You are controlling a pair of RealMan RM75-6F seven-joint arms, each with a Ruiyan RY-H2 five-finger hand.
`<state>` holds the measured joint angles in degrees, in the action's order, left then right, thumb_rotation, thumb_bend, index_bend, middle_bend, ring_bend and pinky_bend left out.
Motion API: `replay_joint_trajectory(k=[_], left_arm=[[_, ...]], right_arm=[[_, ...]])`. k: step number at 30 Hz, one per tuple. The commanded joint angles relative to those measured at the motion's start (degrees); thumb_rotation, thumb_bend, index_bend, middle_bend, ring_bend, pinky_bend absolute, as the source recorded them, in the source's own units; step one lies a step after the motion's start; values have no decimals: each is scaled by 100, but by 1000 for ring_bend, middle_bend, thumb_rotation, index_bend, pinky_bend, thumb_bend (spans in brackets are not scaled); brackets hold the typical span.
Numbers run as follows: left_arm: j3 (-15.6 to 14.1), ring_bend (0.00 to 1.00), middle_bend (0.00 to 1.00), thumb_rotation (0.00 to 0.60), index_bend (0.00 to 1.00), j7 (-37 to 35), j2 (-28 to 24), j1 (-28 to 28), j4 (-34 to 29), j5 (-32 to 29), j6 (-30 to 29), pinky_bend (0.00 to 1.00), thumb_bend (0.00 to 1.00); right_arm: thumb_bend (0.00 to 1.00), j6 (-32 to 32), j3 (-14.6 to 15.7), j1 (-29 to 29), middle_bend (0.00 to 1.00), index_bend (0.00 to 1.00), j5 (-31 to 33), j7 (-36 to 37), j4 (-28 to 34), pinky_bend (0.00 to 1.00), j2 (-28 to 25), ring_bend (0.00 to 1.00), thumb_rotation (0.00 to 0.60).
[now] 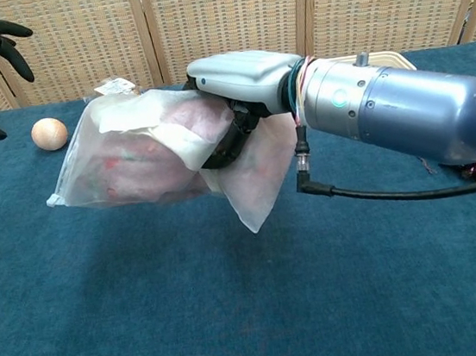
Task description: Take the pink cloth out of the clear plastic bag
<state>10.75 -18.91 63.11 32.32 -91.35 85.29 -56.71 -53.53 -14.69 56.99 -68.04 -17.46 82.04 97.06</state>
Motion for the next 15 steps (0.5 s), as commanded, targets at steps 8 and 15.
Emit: replay_joint_trajectory(k=[8,15], left_arm=[[-37,0,0,600,366,81,516,297,282,-297,258,0,113],[-27,0,0,600,366,98,673,450,291,-423,404,0,113]], right_arm=[[544,10,-8,-24,663,595,23,-8,27,671,-1,518,600],[543,32,-14,-11,665,595,27,-20,27,671,20,519,600]])
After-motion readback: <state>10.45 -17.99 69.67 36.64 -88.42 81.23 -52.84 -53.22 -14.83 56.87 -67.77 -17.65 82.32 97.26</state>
